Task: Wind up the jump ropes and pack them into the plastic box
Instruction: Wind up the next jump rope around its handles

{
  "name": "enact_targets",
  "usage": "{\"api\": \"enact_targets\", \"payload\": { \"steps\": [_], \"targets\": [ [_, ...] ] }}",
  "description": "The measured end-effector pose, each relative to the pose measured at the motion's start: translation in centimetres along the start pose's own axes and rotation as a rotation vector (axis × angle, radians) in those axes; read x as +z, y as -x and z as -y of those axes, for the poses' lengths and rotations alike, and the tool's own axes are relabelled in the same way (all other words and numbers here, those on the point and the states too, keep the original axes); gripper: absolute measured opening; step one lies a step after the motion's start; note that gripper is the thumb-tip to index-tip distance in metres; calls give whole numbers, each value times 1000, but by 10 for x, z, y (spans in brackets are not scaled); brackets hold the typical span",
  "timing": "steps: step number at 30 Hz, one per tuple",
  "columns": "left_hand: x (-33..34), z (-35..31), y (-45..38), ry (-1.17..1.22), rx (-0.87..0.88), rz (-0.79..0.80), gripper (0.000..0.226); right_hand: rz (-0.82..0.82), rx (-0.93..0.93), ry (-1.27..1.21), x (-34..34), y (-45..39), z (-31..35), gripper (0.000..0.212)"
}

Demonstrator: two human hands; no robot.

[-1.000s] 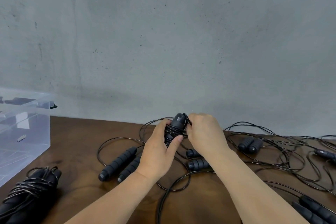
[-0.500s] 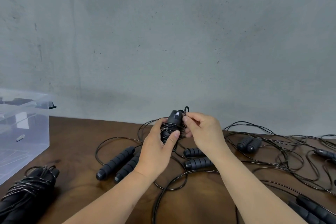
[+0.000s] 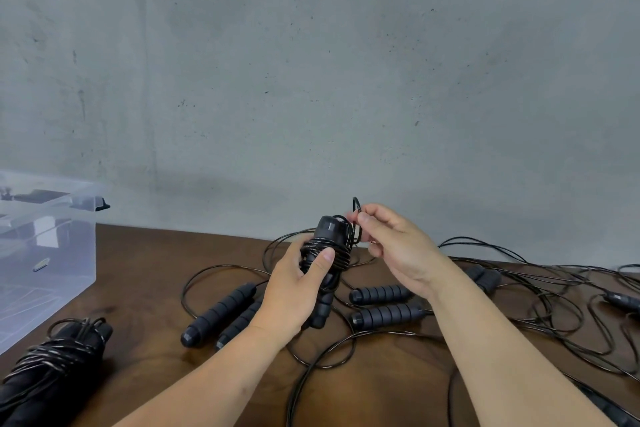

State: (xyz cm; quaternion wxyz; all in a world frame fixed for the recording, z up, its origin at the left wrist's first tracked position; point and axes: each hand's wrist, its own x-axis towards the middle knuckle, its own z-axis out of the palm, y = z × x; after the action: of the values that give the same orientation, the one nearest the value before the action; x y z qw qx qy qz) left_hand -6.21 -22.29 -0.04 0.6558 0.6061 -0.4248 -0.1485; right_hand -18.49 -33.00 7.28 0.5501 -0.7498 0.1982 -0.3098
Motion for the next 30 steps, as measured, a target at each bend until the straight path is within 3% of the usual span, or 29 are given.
{"api": "enact_targets", "payload": {
  "steps": [2,5,9,11,16,21,26,30],
  "targets": [
    [0,-2,1,12,-7,16,24,14,23,-92,-4,-3,-2,18],
    [2,-4,1,30,-21,-2,25,-114,15,-255,-5,-7,-6,16],
    [3,-3,-6,14,-49,-65,26,-302,-18,-195,1,-9,-11,16],
    [5,-3,-8,-8,-60,-84,21,-296,-25,-188,6,-7,-12,17],
    [10,-1,-12,-126,-33,-117,28,-296,-135,200,19,0,-18,15],
    [15,3,-7,-233,32,-109,36,-320,-22,410,15,-1,-19,29],
    [16,9,-1,-315,137,-95,41,-284,123,384,8,-7,-14,27],
    [12,13,-1,-366,231,-53,39,-270,136,341,5,-6,-11,25]
  ]
}}
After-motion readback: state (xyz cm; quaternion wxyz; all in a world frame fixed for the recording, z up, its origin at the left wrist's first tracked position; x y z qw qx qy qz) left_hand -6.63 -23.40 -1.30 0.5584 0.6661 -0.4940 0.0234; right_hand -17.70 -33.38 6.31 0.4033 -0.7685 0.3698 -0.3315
